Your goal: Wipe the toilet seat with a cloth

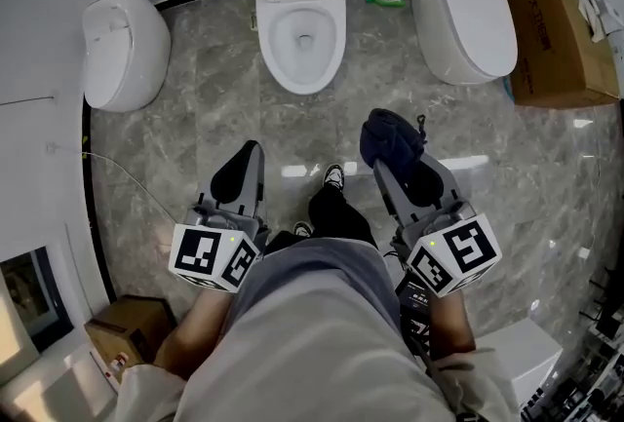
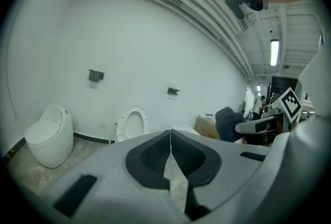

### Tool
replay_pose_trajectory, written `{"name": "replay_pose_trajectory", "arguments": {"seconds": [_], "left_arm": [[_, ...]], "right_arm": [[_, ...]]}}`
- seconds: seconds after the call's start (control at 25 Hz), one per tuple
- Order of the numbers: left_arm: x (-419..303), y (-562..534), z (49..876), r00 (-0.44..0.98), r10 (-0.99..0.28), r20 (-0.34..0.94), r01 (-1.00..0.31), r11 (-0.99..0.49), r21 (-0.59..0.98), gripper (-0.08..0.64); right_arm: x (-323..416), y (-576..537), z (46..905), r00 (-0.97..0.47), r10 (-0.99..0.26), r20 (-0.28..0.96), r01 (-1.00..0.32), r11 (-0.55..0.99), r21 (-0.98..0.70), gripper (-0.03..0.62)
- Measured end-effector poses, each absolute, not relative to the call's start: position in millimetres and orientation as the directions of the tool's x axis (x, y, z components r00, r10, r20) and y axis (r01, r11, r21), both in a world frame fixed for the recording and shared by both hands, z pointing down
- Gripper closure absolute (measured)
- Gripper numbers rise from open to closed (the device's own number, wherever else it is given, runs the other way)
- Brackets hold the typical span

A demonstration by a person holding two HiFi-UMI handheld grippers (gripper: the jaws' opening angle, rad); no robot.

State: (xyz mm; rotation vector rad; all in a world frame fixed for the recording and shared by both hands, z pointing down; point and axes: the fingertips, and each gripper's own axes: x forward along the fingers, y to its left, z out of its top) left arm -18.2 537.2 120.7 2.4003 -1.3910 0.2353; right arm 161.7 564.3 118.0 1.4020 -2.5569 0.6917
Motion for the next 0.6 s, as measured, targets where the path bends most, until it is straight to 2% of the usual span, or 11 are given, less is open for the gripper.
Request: {"name": "replay_pose_trajectory", "arguments": {"seconds": [0.32, 0.6], "left_arm": [[-0.1, 493.5, 124.8, 0.479, -0.811, 0.335, -0.876, -0.42, 0.235, 0.552], [-0.6, 450.7, 130.2, 0.483, -0.806, 0.343, -0.872, -0.406, 0.274, 0.552]], "right_arm": [[179.2, 513.0, 123.5, -0.616, -0.704, 0.354, -0.785, 0.505, -0.359, 0.489], [176.1, 462.7, 142.9, -0.624, -0.658, 0.421, -0.782, 0.513, -0.354, 0.489]]}}
